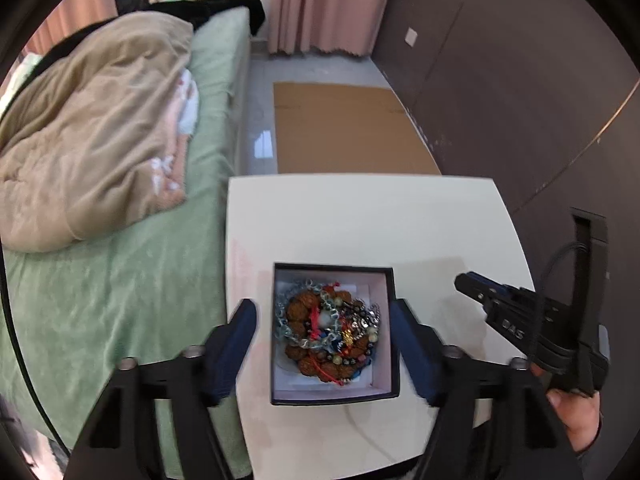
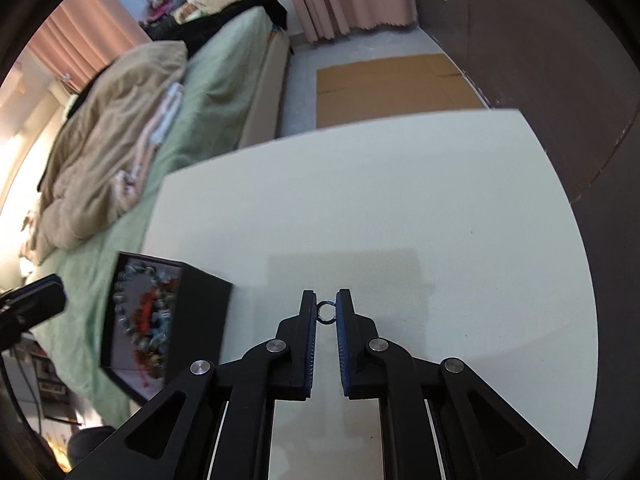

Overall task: Organize jewelry
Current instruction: 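Carry the grey-blue bracelet into the box with the left gripper while the right grasps the silver ring, then carry the silver ring over the box and open the right gripper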

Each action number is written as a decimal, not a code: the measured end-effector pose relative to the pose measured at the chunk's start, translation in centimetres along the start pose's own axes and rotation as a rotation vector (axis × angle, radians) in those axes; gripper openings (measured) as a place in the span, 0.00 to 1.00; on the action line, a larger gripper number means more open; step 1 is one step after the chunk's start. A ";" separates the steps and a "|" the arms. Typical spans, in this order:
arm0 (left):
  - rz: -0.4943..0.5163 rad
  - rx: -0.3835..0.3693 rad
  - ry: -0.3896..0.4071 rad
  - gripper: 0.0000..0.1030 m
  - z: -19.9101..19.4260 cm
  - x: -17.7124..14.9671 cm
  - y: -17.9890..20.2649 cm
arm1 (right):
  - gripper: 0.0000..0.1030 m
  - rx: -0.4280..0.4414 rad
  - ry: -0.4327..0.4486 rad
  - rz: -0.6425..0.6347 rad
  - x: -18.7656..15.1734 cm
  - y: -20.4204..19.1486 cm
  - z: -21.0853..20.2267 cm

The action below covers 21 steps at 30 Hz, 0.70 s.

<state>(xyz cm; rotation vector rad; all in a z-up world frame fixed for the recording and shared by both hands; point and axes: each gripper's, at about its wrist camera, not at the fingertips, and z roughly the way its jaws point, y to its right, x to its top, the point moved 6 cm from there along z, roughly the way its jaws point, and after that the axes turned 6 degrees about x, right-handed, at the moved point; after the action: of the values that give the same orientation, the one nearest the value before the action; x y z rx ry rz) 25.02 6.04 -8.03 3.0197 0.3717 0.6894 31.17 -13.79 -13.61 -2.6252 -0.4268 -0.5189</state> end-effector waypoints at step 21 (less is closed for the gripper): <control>-0.050 0.102 0.071 0.72 -5.9 -1.3 -4.9 | 0.11 0.438 0.028 -0.077 0.2 -10.6 -1.8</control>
<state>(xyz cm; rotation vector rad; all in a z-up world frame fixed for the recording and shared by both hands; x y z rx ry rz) 20.26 10.28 -3.57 3.0749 0.4987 0.7994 26.86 -5.43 -8.35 -2.1863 -0.5636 -0.4290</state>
